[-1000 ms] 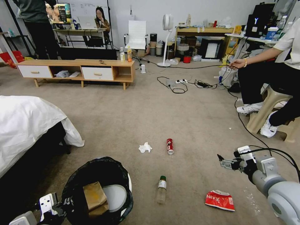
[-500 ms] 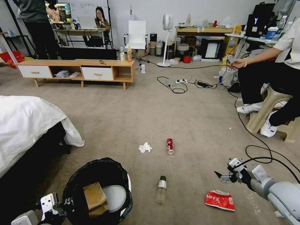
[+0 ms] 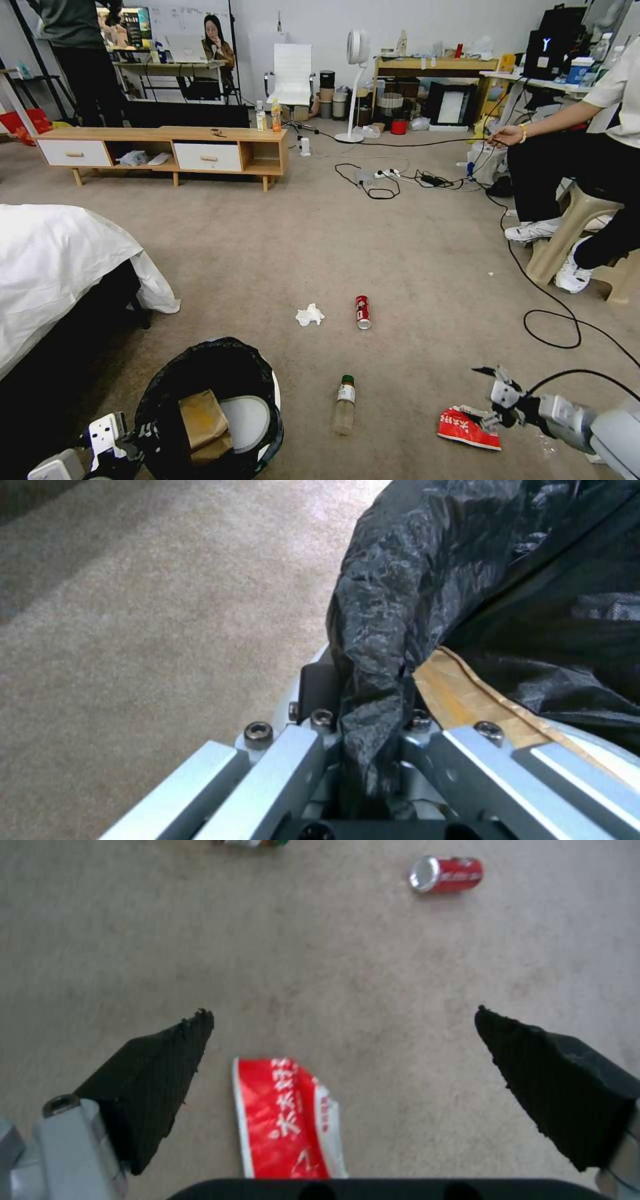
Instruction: Pick up the trash bin and place the garbage on the floor into it.
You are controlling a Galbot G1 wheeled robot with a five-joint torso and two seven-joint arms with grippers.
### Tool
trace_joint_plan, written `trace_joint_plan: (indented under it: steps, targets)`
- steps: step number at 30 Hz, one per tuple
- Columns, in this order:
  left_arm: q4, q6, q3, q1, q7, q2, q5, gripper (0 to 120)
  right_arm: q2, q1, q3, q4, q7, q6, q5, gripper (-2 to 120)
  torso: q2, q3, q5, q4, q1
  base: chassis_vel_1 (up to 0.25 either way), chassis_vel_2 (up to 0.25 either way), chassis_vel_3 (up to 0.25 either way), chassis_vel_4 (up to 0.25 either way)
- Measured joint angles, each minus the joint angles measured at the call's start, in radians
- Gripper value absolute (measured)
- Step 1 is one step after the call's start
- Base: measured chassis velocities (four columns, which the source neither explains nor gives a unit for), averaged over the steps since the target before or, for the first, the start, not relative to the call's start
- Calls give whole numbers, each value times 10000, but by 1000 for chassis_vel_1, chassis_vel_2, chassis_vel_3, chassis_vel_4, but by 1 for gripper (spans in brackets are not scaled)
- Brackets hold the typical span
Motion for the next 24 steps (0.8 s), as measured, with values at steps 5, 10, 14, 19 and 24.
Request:
trace_joint_plan:
  steps: [5,10,14,19,24]
  targets:
    - [0,0,-3,3,0,-7,14,2,11,-61,-49,-320,38,335,-216,100,0,0,-1,0,0,0,0,0,0]
    - [50,0,37,-16,0,-38,82,2,99,-82,-91,-880,201,632,-360,100,0,0,-1,-1,0,0,0,0,0]
    - [80,0,73,-16,0,-56,128,2,170,-22,-151,-1320,326,768,-412,100,0,0,-2,-1,0,0,0,0,0]
    - [118,0,83,-6,1,-58,160,2,359,158,-302,-1894,498,1049,-617,99,0,0,-1,0,0,0,0,0,0]
    - [191,-1,84,-6,7,-49,180,2,564,461,-510,-2547,627,1344,-753,97,0,0,-1,-1,0,0,0,0,0]
